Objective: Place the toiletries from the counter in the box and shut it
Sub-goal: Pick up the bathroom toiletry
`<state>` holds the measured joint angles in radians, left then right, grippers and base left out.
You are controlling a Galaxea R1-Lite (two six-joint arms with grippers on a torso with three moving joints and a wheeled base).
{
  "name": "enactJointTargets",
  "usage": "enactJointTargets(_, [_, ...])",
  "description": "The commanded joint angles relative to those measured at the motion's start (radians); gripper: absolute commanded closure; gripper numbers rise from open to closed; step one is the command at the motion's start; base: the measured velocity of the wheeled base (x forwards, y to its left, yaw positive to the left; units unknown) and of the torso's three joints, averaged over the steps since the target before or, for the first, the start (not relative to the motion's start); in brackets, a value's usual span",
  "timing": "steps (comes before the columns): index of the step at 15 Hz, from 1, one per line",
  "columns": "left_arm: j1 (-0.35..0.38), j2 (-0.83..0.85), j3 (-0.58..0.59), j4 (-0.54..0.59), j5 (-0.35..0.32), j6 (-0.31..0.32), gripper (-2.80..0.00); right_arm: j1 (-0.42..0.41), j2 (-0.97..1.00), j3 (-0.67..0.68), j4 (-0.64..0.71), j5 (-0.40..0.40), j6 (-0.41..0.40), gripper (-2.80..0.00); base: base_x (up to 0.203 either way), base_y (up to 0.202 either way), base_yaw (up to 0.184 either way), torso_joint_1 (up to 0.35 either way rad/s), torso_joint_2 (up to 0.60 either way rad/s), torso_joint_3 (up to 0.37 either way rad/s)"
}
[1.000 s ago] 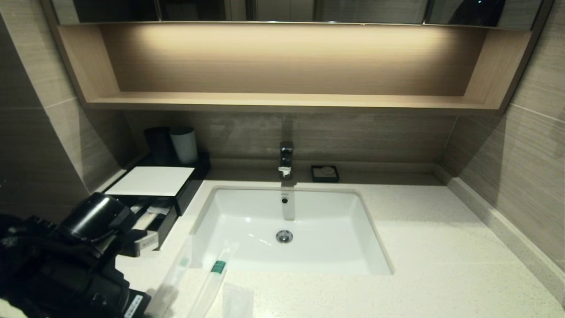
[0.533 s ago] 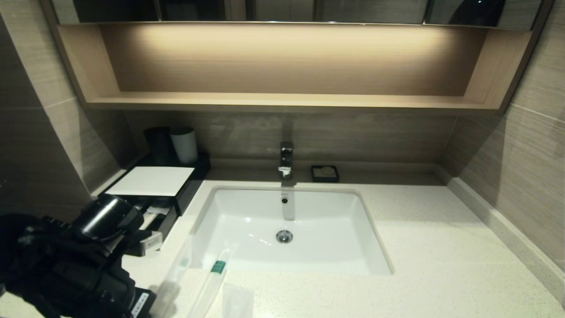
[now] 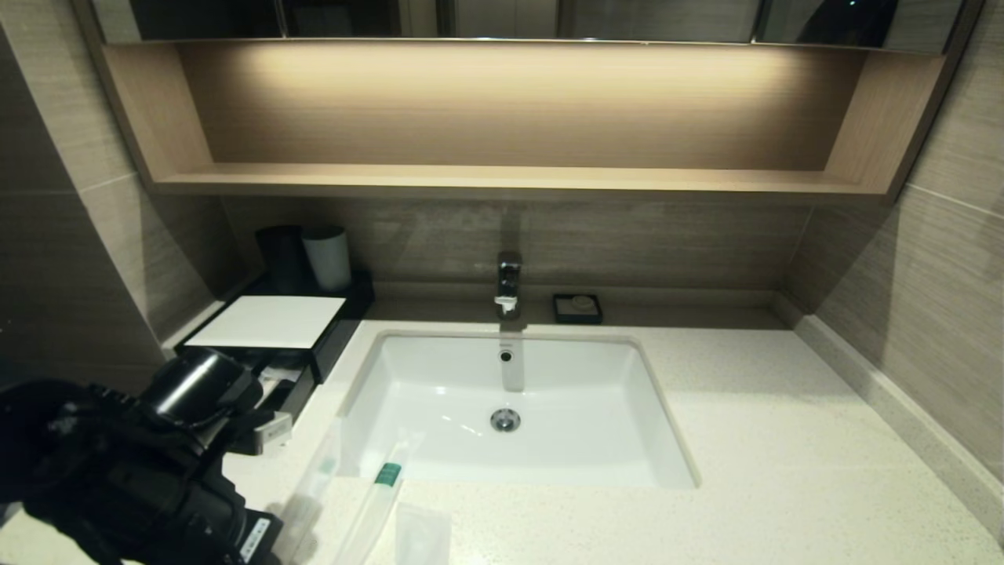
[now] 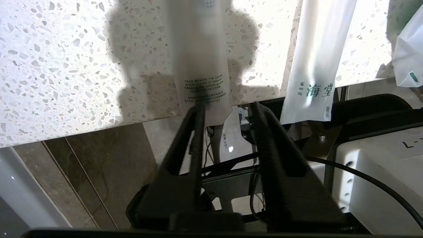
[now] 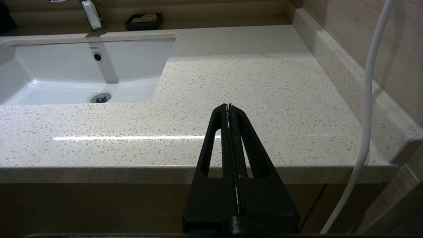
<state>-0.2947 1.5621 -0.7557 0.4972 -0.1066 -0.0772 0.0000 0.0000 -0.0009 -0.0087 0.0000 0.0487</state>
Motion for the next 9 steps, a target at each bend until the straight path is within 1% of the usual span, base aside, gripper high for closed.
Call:
enactJointTargets(1, [0.001,0.011,-0.001,0.001,-0.002,-0.001,-2.8,0.0,0.002,-0.001,0.0,0.0,0.0,0.0,0.0,0.0,0.0,0.0,0.0,0.0])
enactJointTargets(5, [0.001,0.042,-0.008,0.001,0.001,-0.012,-2.8,0.0,0.002,0.001,0.0,0.0,0.0,0.0,0.0,0.0,0.0,0.0,0.0,0.0])
enactJointTargets(9, [0.002,0.061,-0.001,-0.032,0.013,-0.012,-2.8,0.0,0.002,0.001,0.0,0.0,0.0,0.0,0.0,0.0,0.0,0.0,0.0,0.0])
